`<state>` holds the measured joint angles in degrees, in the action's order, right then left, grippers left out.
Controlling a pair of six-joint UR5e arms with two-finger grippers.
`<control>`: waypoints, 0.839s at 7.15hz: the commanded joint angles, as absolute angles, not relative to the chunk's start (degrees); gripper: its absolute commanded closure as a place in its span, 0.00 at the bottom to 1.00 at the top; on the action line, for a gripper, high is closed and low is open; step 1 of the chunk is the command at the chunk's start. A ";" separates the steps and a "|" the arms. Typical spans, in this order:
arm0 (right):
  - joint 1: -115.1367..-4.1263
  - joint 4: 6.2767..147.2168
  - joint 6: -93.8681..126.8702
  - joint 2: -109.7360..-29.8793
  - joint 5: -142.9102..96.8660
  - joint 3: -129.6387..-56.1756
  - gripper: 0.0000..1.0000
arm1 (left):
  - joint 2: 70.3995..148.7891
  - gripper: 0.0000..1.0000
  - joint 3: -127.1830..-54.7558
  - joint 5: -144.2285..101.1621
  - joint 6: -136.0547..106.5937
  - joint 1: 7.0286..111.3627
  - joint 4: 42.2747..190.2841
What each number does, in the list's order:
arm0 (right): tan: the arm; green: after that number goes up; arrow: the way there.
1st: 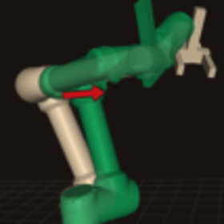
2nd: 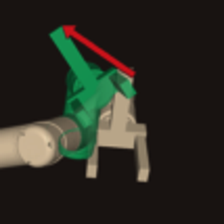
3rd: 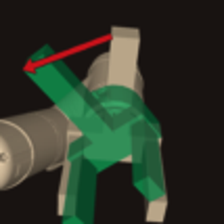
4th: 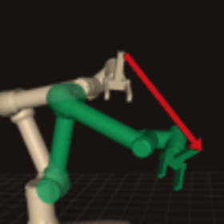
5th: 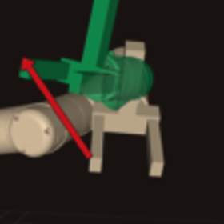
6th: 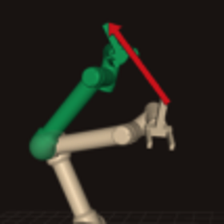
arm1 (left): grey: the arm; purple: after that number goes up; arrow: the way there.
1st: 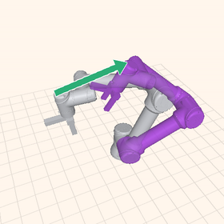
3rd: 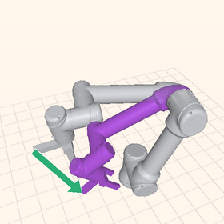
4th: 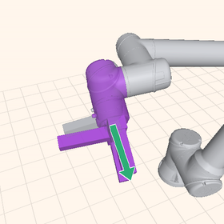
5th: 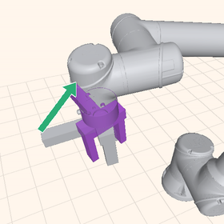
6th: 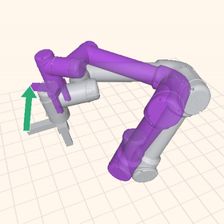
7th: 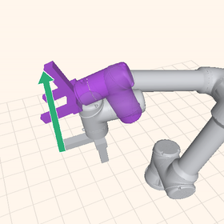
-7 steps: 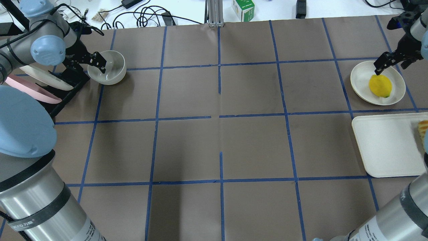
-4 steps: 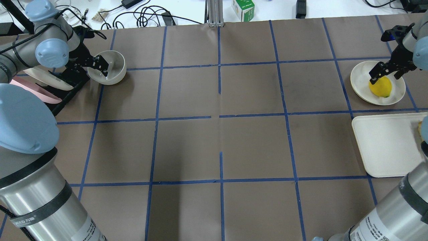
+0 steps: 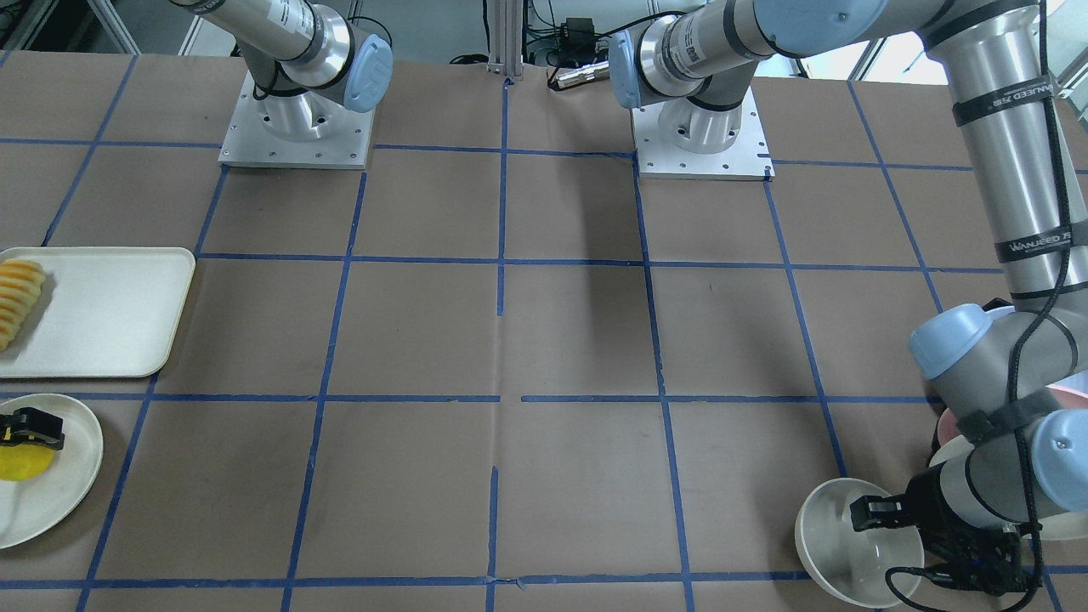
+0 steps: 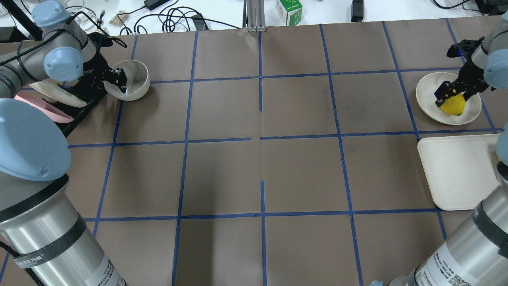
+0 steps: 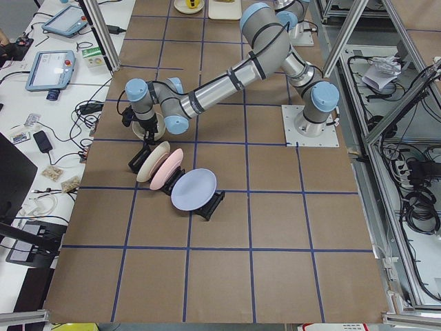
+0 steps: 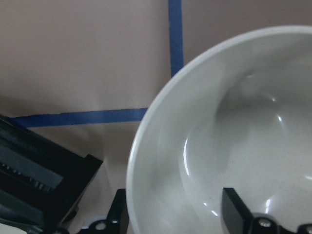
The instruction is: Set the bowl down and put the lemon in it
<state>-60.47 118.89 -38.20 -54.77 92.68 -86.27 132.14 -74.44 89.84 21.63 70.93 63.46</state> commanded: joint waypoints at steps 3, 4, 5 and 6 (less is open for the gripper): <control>-60.47 113.93 -37.79 -56.50 93.43 -84.12 1.00 | 131.84 1.00 -74.27 88.86 21.62 70.93 63.37; -60.56 108.69 -35.79 -58.43 93.43 -82.37 1.00 | 131.14 1.00 -74.27 88.77 21.62 70.93 63.46; -61.17 104.63 -31.86 -60.36 93.43 -80.35 1.00 | 130.35 1.00 -74.27 88.86 21.62 70.93 63.89; -61.78 101.37 -30.34 -61.16 92.91 -78.68 1.00 | 129.91 1.00 -74.27 88.94 21.71 71.01 64.24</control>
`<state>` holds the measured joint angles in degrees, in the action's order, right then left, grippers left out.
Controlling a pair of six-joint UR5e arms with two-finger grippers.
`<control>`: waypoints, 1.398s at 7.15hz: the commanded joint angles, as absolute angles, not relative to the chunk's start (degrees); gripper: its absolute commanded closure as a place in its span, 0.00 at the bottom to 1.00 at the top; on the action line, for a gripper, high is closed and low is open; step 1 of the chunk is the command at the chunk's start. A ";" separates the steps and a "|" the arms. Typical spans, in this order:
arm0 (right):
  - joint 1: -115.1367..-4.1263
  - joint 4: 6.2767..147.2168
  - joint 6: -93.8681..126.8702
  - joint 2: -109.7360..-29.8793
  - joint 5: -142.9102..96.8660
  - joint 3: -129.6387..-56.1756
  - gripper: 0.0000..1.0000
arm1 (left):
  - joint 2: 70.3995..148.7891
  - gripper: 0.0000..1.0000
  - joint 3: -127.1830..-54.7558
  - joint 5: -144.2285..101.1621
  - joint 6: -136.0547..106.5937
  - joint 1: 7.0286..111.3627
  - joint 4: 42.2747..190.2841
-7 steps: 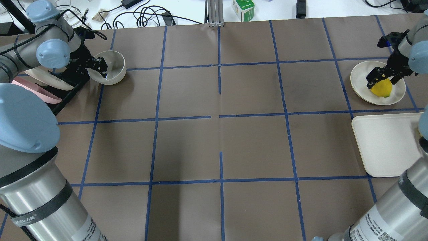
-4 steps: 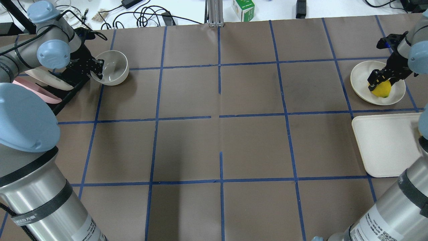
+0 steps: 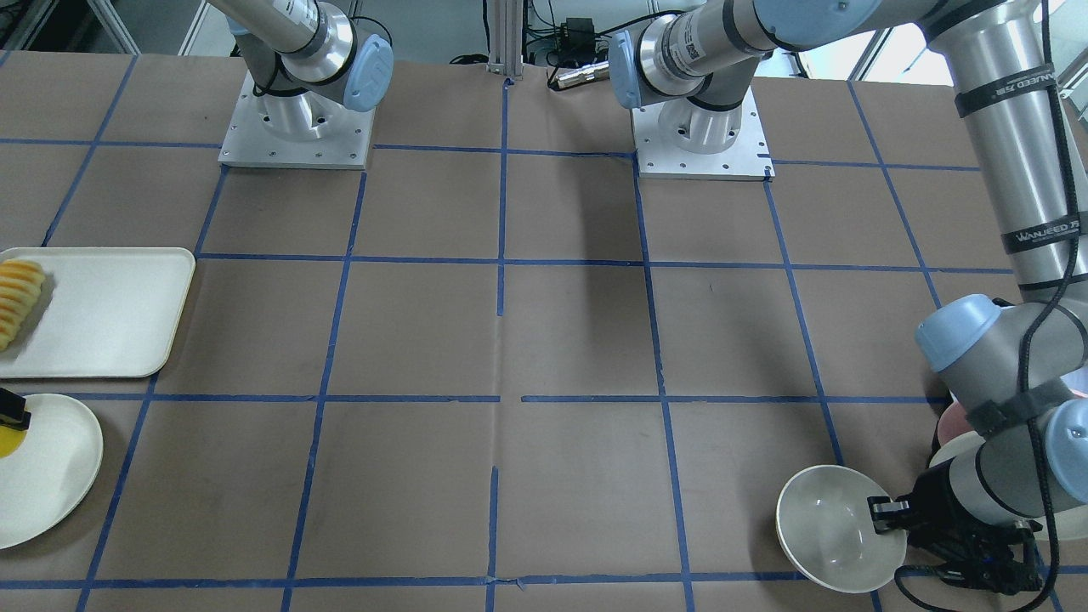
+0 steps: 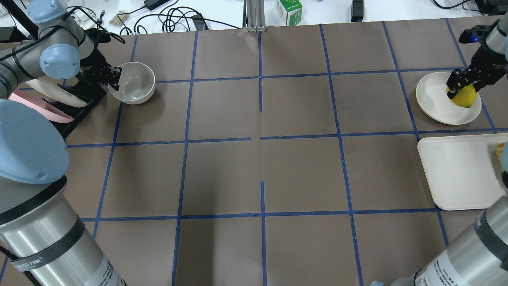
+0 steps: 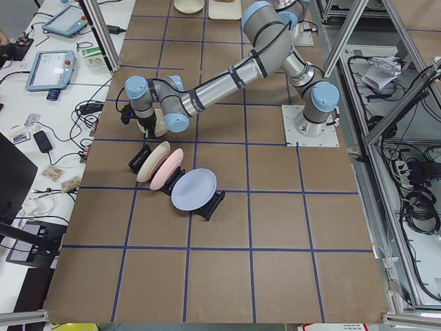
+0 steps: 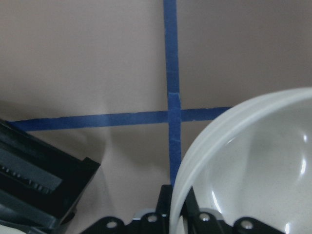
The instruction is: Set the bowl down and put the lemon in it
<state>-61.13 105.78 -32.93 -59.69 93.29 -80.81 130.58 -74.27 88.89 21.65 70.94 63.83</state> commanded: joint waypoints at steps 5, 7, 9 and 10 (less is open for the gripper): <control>-71.26 93.70 -15.50 -67.84 92.81 -77.78 1.00 | 127.20 1.00 -74.53 88.95 21.63 72.67 67.56; -73.82 92.90 -11.80 -69.34 92.72 -77.78 1.00 | 123.33 1.00 -78.46 83.28 16.48 80.20 69.95; -75.75 92.55 -10.46 -69.96 92.55 -77.78 1.00 | 120.51 1.00 -86.01 78.59 11.98 88.64 63.86; -76.63 91.94 -9.68 -70.66 91.77 -77.78 1.00 | 120.15 1.00 -88.92 78.92 2.03 95.21 57.02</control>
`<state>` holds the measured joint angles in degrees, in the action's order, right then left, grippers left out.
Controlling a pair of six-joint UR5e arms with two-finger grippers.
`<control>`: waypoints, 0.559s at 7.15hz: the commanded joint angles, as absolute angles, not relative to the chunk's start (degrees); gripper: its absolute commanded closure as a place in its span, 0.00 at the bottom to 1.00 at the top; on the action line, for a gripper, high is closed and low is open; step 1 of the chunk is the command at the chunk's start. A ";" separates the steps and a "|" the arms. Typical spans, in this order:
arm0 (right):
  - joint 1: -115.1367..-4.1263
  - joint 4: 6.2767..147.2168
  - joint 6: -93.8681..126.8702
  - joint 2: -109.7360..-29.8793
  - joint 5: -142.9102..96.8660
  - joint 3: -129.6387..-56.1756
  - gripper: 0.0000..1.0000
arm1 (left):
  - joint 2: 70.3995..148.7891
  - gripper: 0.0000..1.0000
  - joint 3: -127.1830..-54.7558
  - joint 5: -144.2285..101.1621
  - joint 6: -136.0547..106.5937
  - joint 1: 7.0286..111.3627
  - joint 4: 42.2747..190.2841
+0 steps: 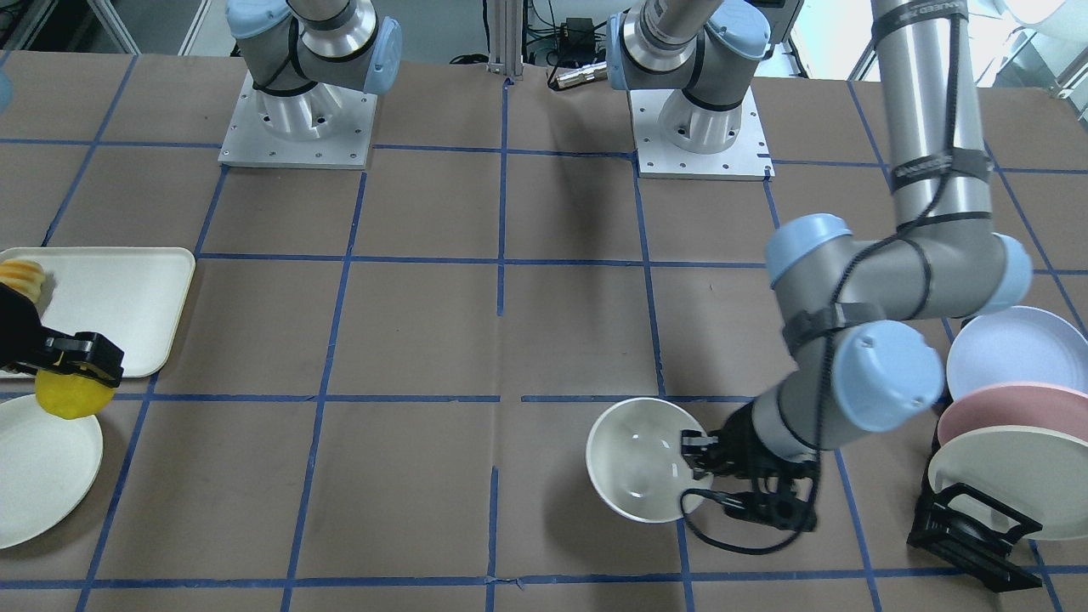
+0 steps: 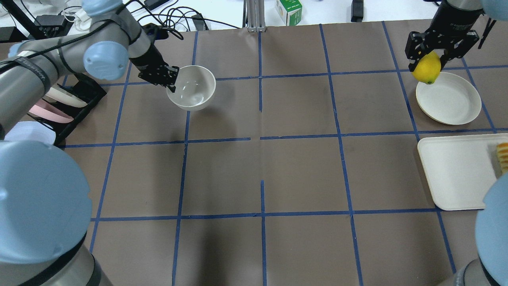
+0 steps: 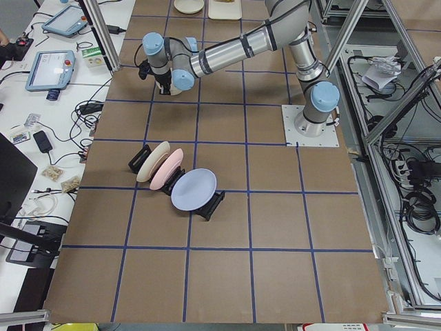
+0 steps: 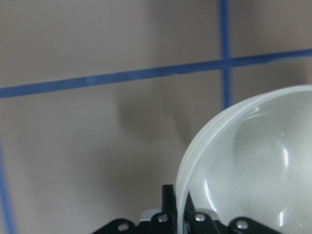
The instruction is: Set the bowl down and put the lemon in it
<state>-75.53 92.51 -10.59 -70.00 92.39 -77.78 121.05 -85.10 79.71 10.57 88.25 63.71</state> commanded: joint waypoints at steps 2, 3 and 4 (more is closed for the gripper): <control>-79.44 91.58 -4.58 -71.19 90.53 -77.78 1.00 | 118.57 1.00 -95.50 79.36 -9.72 103.16 50.31; -81.19 91.67 -2.92 -71.37 90.35 -77.78 1.00 | 117.17 1.00 -98.41 81.80 -10.36 103.36 49.06; -83.73 91.58 -0.38 -71.28 90.18 -77.87 1.00 | 116.11 1.00 -100.87 83.22 -10.28 103.27 48.78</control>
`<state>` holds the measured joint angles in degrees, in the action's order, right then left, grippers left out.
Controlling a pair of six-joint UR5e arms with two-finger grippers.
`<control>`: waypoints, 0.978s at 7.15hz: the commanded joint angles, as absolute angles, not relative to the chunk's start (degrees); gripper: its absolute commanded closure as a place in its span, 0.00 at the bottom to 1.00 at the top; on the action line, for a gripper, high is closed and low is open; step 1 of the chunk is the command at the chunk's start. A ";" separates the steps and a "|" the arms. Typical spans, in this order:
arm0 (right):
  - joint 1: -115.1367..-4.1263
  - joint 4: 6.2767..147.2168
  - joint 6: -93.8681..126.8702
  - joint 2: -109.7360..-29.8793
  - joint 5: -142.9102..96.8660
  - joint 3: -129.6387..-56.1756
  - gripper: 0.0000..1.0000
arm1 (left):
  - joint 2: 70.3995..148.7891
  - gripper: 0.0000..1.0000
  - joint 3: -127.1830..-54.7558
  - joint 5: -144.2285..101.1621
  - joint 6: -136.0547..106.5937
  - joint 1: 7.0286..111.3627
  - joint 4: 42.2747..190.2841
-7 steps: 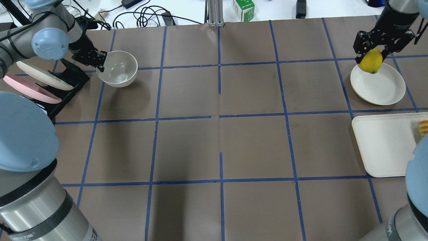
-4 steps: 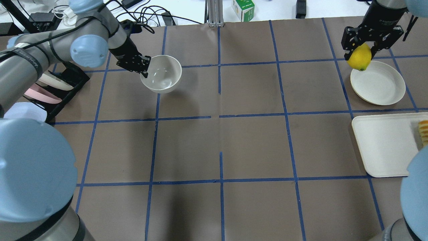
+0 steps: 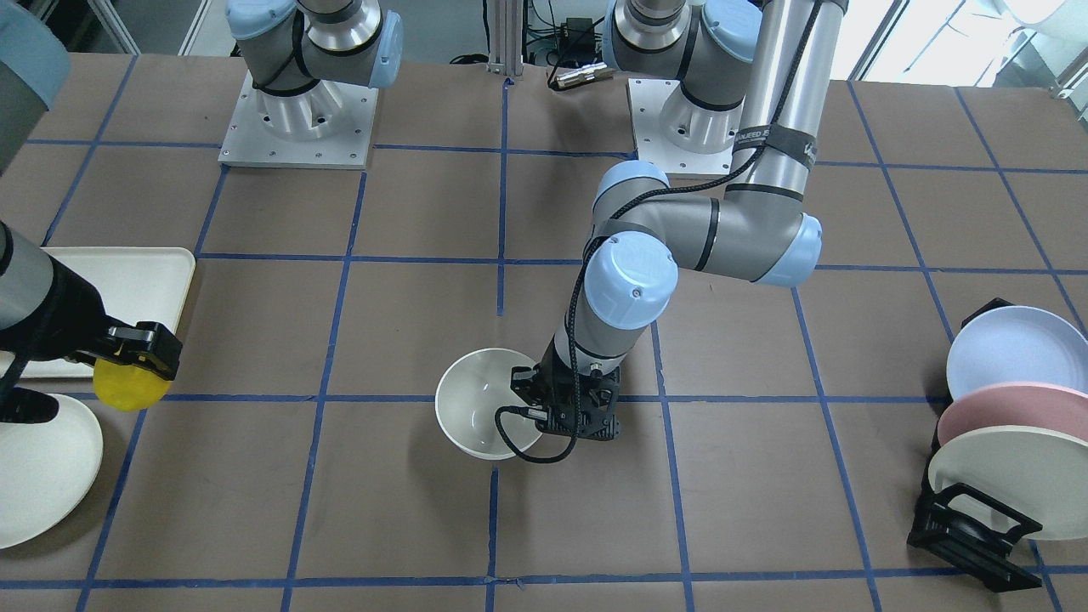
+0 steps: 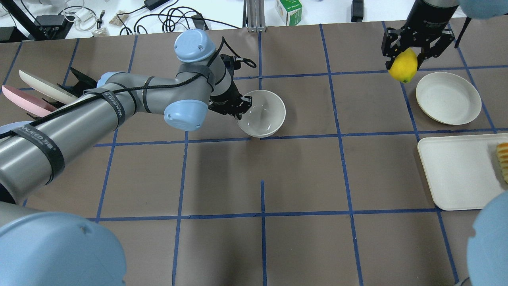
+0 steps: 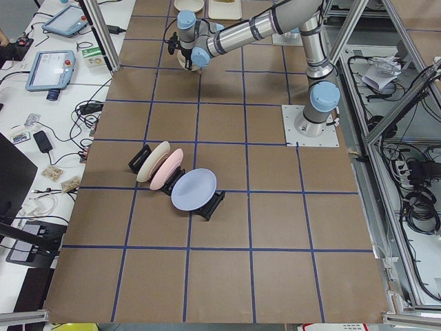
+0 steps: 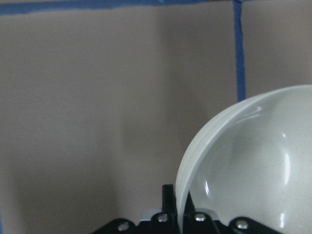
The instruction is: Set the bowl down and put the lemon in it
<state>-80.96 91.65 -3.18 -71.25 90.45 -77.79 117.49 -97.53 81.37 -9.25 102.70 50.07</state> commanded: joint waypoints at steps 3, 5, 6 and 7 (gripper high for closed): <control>-89.02 91.85 1.41 -71.19 89.74 -78.48 1.00 | 115.40 0.55 -102.04 83.06 -11.50 103.62 48.87; -90.35 92.20 3.76 -71.10 86.49 -78.57 1.00 | 114.62 0.04 -100.03 82.35 -11.61 102.05 48.78; -92.35 92.46 6.30 -70.58 86.66 -78.75 1.00 | 112.00 0.00 -98.02 82.35 -11.34 99.52 51.22; -94.29 92.72 6.59 -70.32 86.57 -78.75 1.00 | 107.88 0.00 -94.60 82.70 -8.55 97.40 61.33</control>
